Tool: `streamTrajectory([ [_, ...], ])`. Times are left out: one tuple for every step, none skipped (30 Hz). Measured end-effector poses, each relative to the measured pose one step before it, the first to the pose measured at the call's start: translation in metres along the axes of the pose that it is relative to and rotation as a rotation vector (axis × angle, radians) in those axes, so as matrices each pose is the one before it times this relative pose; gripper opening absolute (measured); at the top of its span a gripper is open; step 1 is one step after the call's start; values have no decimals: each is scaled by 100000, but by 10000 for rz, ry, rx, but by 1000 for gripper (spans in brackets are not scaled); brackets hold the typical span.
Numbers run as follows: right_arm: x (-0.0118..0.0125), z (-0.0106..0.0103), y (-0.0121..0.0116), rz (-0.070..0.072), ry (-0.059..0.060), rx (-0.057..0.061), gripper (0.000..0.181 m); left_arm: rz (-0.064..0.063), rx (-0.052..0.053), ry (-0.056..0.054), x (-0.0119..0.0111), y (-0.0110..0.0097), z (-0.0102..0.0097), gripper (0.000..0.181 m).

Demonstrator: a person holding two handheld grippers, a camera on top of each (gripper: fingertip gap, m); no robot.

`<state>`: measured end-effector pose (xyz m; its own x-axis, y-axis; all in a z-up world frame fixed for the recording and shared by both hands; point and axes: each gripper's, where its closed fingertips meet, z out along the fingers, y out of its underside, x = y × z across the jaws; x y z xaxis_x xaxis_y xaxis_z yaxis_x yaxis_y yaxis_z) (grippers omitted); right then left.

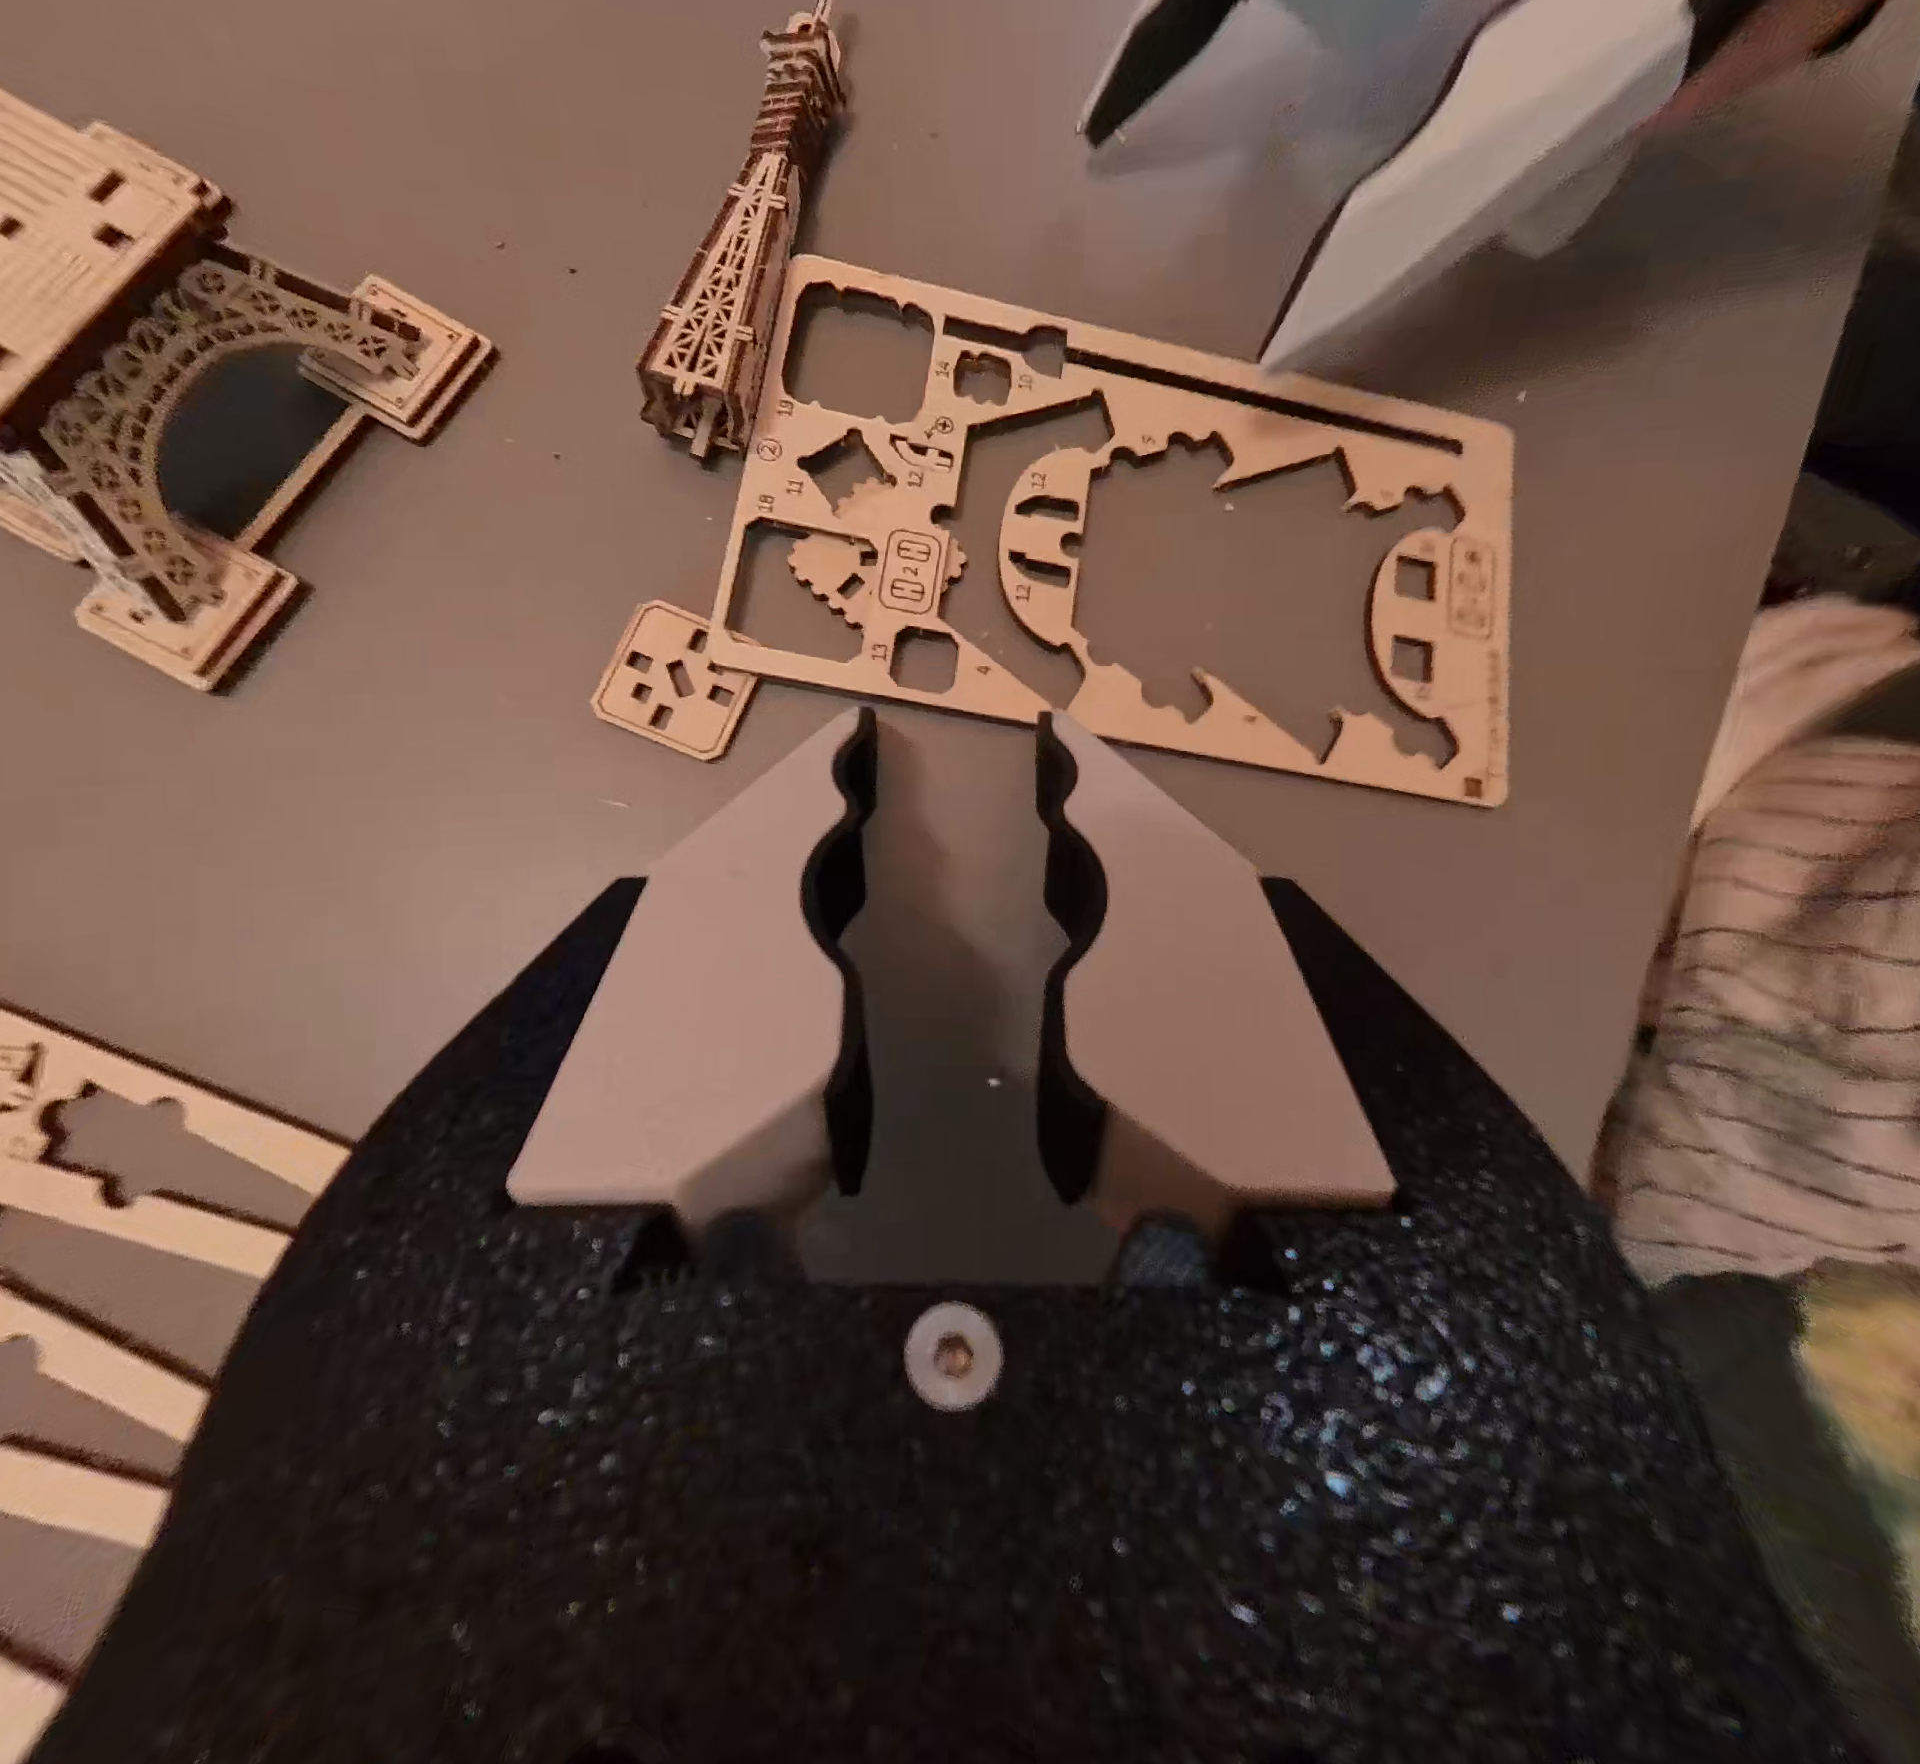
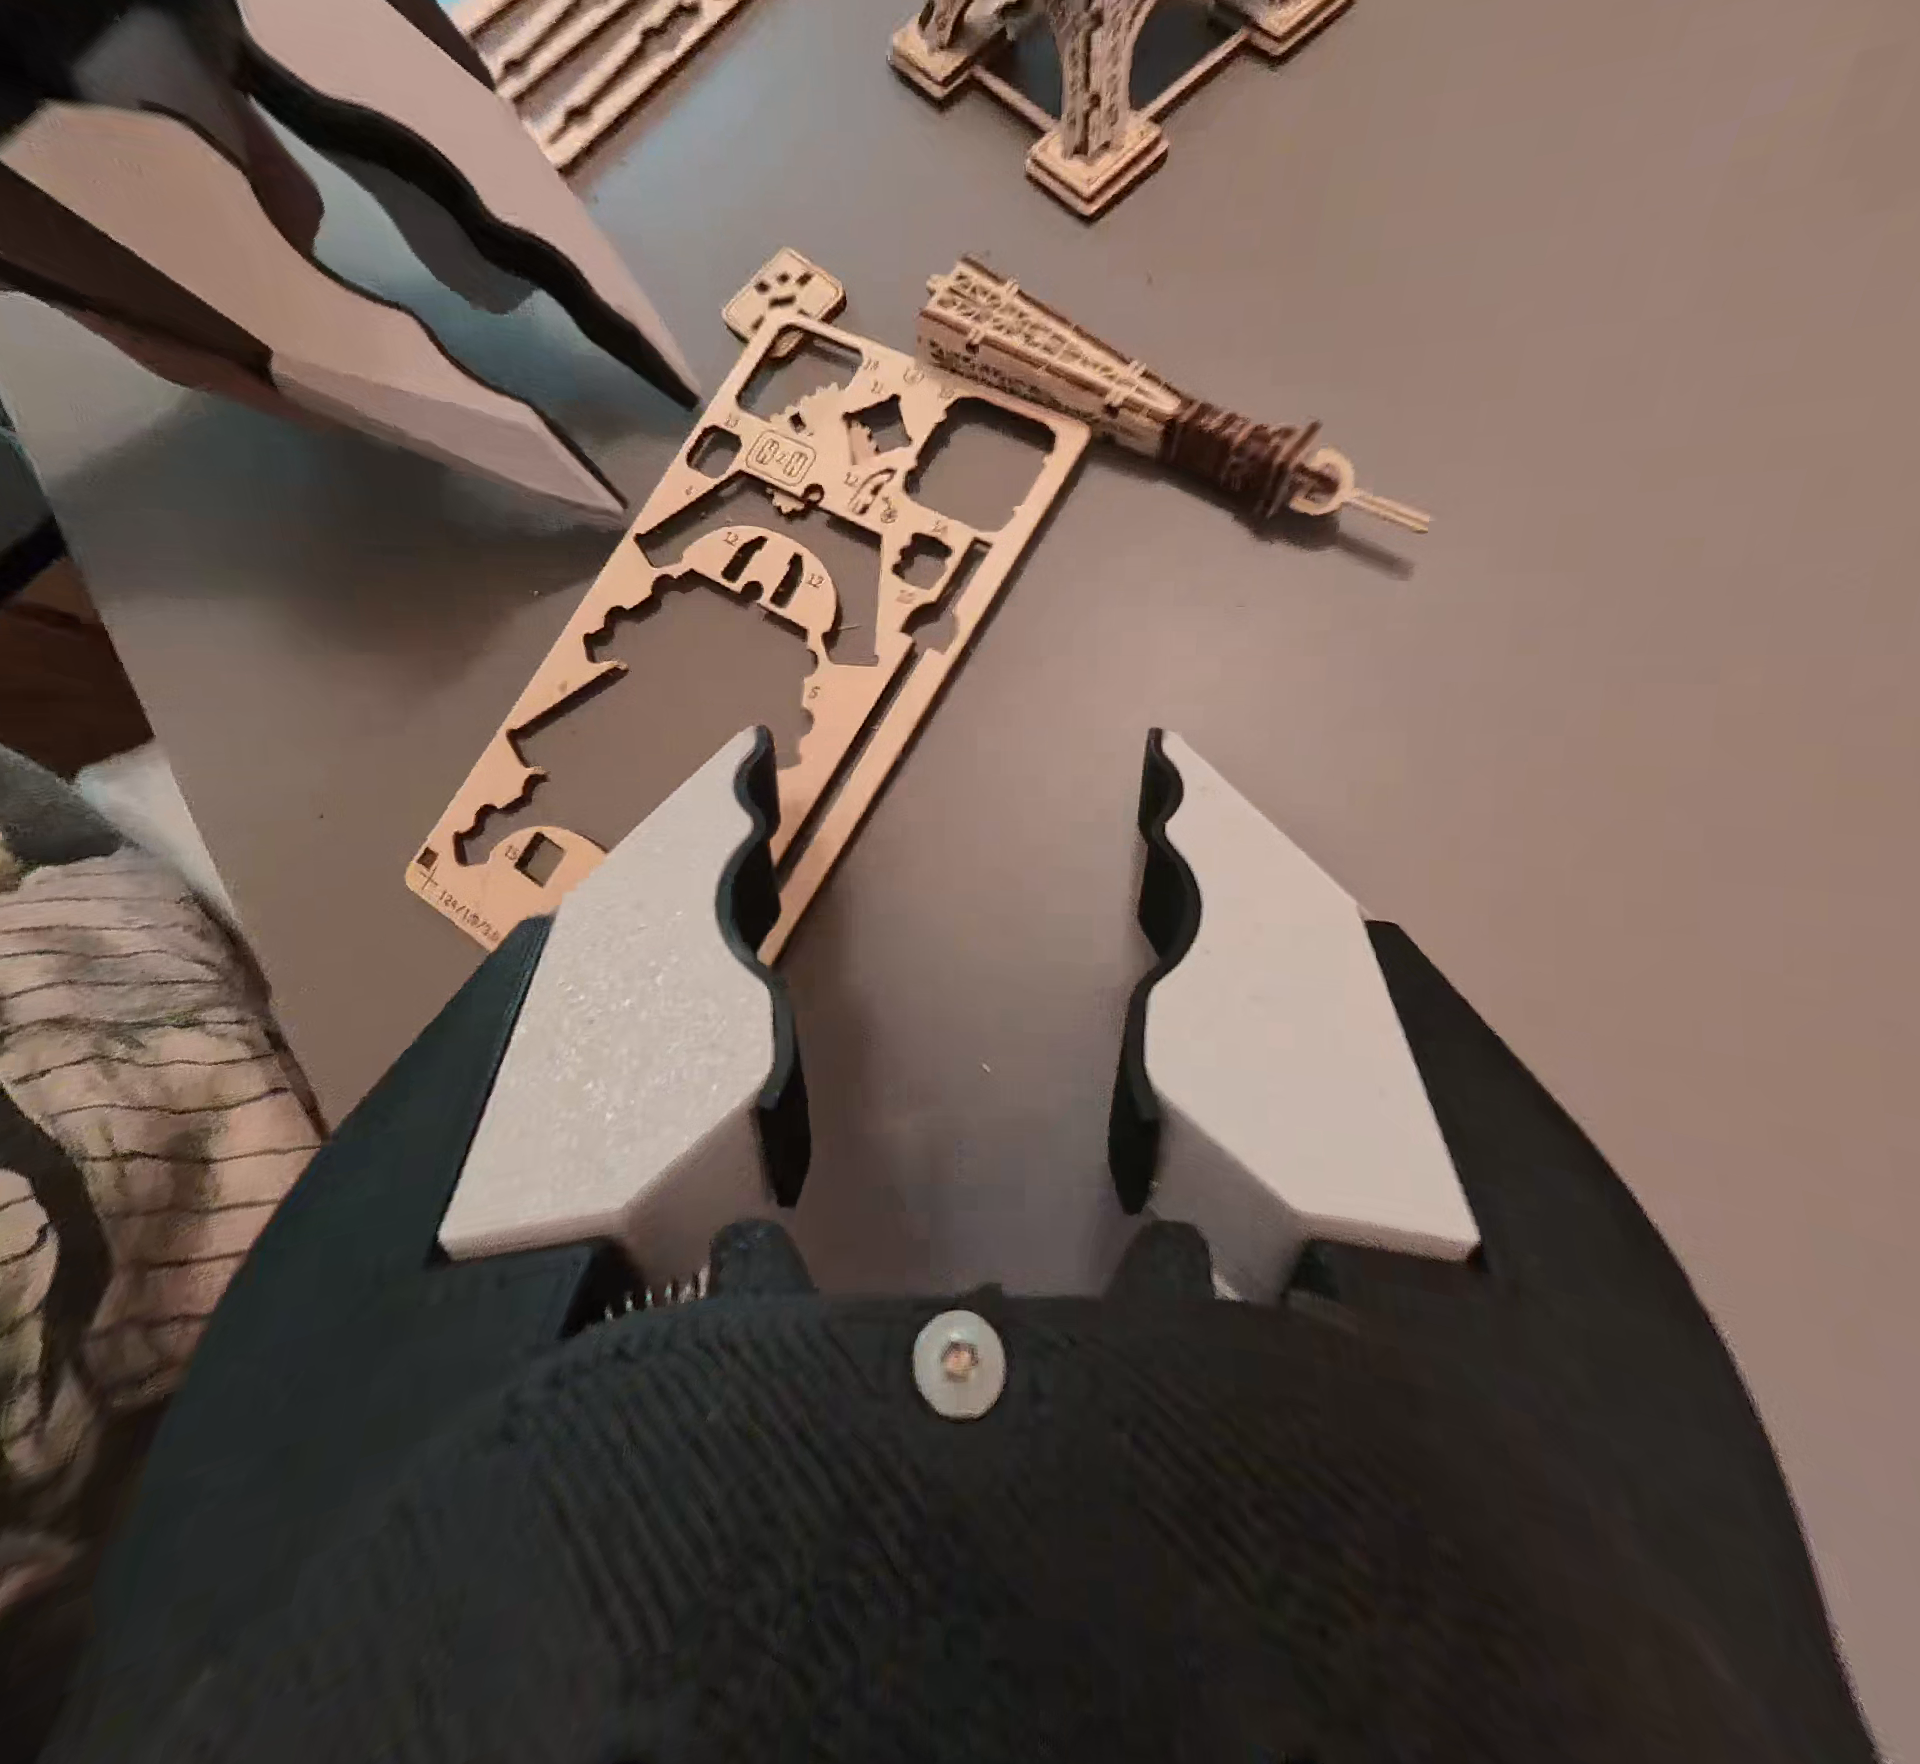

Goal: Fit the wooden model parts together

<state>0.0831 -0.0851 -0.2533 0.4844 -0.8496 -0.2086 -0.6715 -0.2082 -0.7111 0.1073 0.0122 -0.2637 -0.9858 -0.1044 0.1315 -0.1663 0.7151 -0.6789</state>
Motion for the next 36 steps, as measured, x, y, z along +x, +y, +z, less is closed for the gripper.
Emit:
streamTrajectory([
  [-170, 368, 51, -32, 100, -126, 66, -387, -2, 89, 196, 32, 36, 29],
  [76, 377, -73, 52, 250, -83, 65, -401, -79, 13, 91, 158, 109, 30],
  [-315, 409, 4, 59, 25, -145, 67, -344, 40, -14, 145, -34, -15, 29],
  [-493, 299, -66, 26, -48, -62, 68, -247, -78, -6, 244, 130, -67, 27],
  [-392, 140, 17, -13, -7, -99, 66, -142, -125, -41, 245, 199, -76, 26],
  [-235, 53, 37, -24, 71, -80, 68, -72, -85, -67, 270, 162, -38, 26],
  [-395, 42, 90, -82, -37, -84, 69, -66, -13, -40, 291, 95, 21, 25],
  [-362, 107, 30, -102, -8, -23, 70, -111, 73, 47, 379, -26, 128, 24],
  [-54, 134, 19, -179, 177, 4, 69, -147, 145, 143, 428, -121, 204, 23],
  [146, 142, 48, -272, 283, 1, 65, -155, 176, 180, 404, -154, 243, 22],
  [208, 85, 84, -293, 281, -14, 59, -139, 146, 153, 296, -138, 256, 17],
  [253, 36, 61, -174, 228, -1, 55, -38, 83, 162, 317, -58, 216, 8],
  [146, -16, 17, -30, 76, 45, 49, 47, 141, 147, 363, -134, 111, 0],
  [-12, -87, 13, 75, -94, 63, 43, 67, 264, 69, 332, -364, 14, 0],
  [-119, -143, 67, 115, -209, 49, 38, 65, 292, 74, 342, -445, -36, 0],
  [-113, -146, 79, 190, -211, 51, 32, 76, 239, 141, 432, -390, -40, 0],
  [-28, -128, 77, 184, -136, 80, 31, 58, 167, 100, 320, -303, 4, 0],
  [21, -142, 115, 108, -78, 76, 28, 43, 6, 0, 91, -80, 42, 0],
  [270, -176, 212, 49, 94, -14, 18, 73, -144, -59, -69, 140, 41, 0],
  [189, -195, 139, -24, 74, 6, 17, 78, -101, -141, -249, 65, -15, 0],
  [175, -183, 95, -3, 84, 35, 17, 64, -3, -156, -311, -53, -76, 0],
  [140, -162, 26, 19, 73, 84, 16, 35, 25, -89, -245, -106, -106, 0],
  [134, -126, 30, 58, 65, 78, 16, -2, 31, -55, -239, -108, -106, 0],
  [30, -113, -16, 86, 1, 99, 16, -12, 30, -80, -292, -98, -95, 0],
  [-33, -155, -138, 104, -50, 174, 15, 6, 1, -111, -331, -49, -70, 0],
  [-6, -175, -212, 103, -36, 210, 15, 43, -46, -123, -350, 31, -59, 0],
  [100, -189, -221, 94, 20, 204, 12, 68, -53, -152, -361, 59, -49, 0],
  [140, -242, -315, 59, 22, 231, 0, 56, -66, -171, -367, 100, -30, 0],
  [34, -253, -445, 70, -26, 296, 0, 29, -91, -144, -312, 145, -11, 0],
  [47, -272, -432, 117, -24, 272, 0, -10, -111, -76, -208, 208, 24, 0],
  [208, -205, -323, 174, 89, 172, 0, -27, -141, 16, -64, 272, 10, 1],
  [-27, -57, -37, 181, -44, -11, 16, -25, -127, 35, -27, 275, -16, 2],
  [-450, 117, 477, 228, -279, -375, 39, -39, -102, 14, -33, 256, -68, 2],
  [-723, 282, 964, 200, -426, -704, 51, -41, -113, 57, 48, 301, -98, 2],
  [-465, 451, 866, 27, -194, -635, 56, -10, -94, 120, 189, 270, -140, 2],
  [-96, 378, 72, -193, 179, -69, 52, -5, -24, 114, 211, 169, -159, 2],
])
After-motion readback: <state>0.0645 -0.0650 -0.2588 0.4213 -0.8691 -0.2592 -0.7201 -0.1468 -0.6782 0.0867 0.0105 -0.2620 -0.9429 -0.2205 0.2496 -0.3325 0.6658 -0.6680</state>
